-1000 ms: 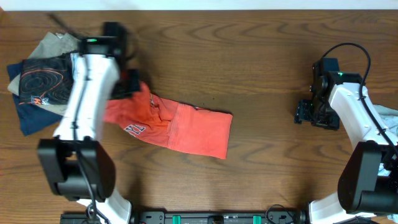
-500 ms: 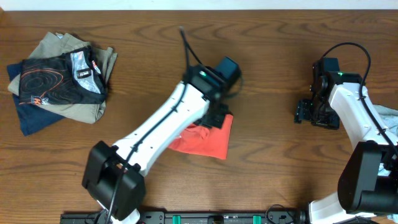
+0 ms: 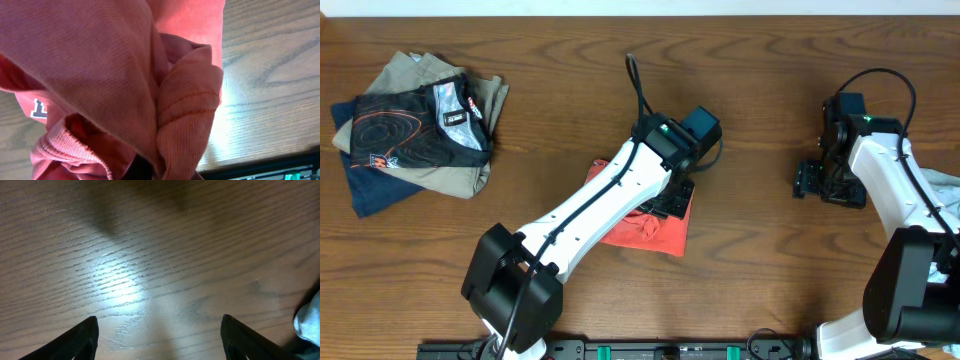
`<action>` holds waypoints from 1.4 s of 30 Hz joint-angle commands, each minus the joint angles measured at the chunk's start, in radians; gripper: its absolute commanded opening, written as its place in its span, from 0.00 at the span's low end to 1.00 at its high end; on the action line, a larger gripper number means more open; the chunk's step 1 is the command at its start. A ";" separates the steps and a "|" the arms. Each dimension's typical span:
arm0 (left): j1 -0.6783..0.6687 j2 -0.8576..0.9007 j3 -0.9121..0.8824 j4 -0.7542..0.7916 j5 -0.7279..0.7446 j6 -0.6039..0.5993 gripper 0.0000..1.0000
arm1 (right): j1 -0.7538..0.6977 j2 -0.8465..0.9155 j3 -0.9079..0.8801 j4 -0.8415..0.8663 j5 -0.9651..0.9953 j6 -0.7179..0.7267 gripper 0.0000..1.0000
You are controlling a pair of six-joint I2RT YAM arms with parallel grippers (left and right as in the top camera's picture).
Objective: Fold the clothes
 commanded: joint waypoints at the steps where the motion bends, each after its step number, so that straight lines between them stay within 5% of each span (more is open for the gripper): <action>1: -0.007 0.010 0.006 -0.005 0.014 -0.042 0.06 | -0.012 0.002 -0.002 0.000 0.010 -0.025 0.77; 4: -0.023 0.011 0.005 0.003 0.063 -0.041 0.12 | -0.012 0.002 -0.002 0.003 0.010 -0.033 0.77; 6: -0.030 0.011 0.004 0.007 0.072 -0.018 0.39 | -0.012 0.002 -0.002 0.003 0.010 -0.033 0.78; 8: -0.023 0.010 0.004 0.006 0.071 0.027 0.49 | -0.012 0.002 -0.002 0.006 0.006 -0.034 0.79; 14: 0.093 -0.031 0.005 -0.001 0.056 0.026 0.52 | -0.012 0.002 -0.002 0.048 -0.169 -0.159 0.82; 19: 0.275 -0.071 0.005 -0.001 0.056 0.011 0.52 | 0.012 0.002 -0.002 0.121 -0.505 -0.266 0.79; 27: 0.550 -0.070 0.005 0.048 0.057 -0.001 0.59 | 0.171 0.002 -0.002 0.222 -0.788 -0.311 0.77; 42: 0.713 -0.066 -0.001 0.082 0.058 -0.011 0.64 | 0.518 0.002 -0.002 0.396 -0.797 -0.311 0.66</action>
